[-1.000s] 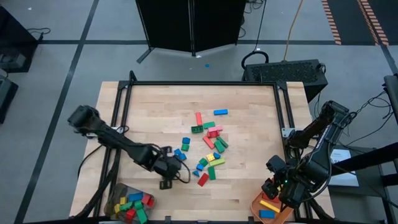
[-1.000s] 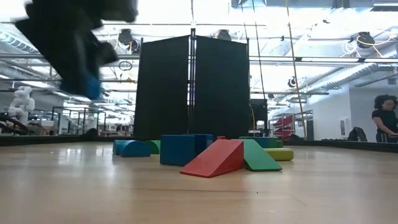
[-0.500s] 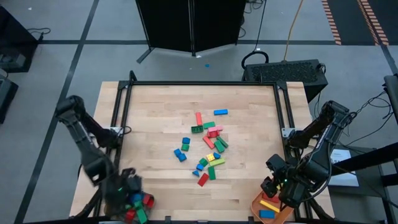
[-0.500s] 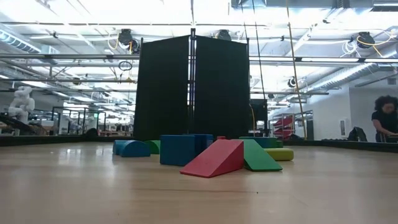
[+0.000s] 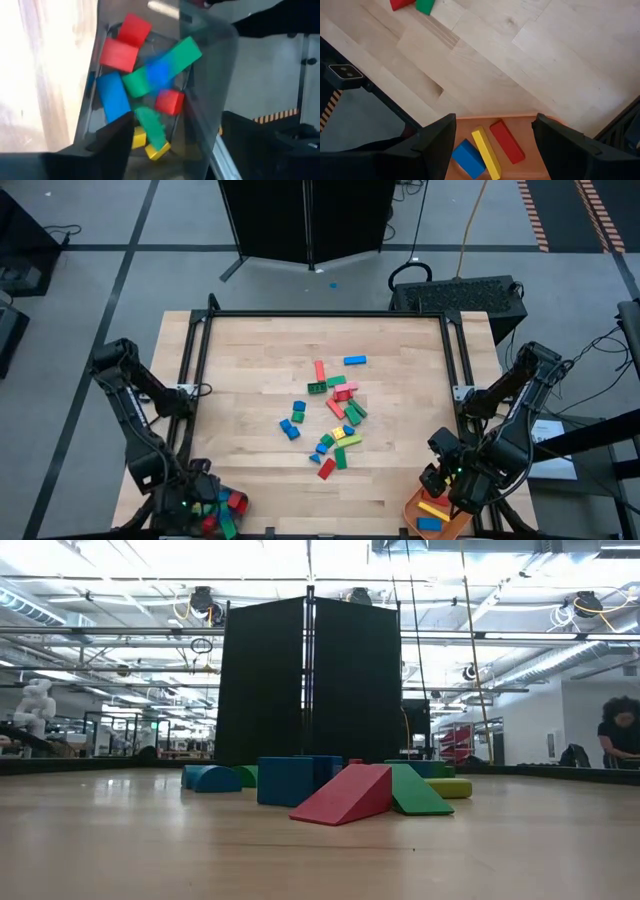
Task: Sort blocks by size
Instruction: Put the blue square game piece into the black bin, then put the blue semicircle block into the black bin
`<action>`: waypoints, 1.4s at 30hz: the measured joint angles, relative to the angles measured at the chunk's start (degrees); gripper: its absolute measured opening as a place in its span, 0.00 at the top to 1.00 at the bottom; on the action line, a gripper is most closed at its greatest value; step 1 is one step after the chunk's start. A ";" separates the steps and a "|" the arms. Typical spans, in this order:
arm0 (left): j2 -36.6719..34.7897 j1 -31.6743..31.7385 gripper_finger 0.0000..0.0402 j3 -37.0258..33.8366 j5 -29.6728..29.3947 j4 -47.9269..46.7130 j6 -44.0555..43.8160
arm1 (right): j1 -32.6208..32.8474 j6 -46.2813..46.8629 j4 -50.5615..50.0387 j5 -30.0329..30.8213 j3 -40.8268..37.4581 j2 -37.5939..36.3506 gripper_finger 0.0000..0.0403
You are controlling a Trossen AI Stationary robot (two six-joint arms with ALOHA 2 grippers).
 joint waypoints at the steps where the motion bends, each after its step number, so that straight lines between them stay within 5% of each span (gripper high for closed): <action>1: 0.00 0.38 0.22 0.00 0.83 -0.69 -0.01 | 0.00 -0.02 -0.02 0.00 0.00 0.02 0.36; 9: -0.97 8.95 0.17 0.02 1.68 -1.92 5.65 | 0.00 -0.35 -0.62 -0.02 0.00 0.02 0.36; 18: -2.08 31.65 0.17 -0.36 -13.54 -4.81 49.97 | 0.00 -0.59 -2.78 -0.44 0.00 0.01 0.36; 29: 5.39 55.32 0.17 -3.67 -1.10 3.71 89.87 | 0.00 -2.42 -2.78 -0.50 0.00 0.02 0.36; 35: 12.04 57.55 0.17 -3.67 3.85 7.77 99.60 | 0.00 -2.53 -3.13 -0.51 0.00 0.02 0.36; 42: 18.84 56.98 0.17 -3.67 4.67 10.32 100.78 | 0.00 -3.43 -3.23 -0.58 0.00 0.02 0.36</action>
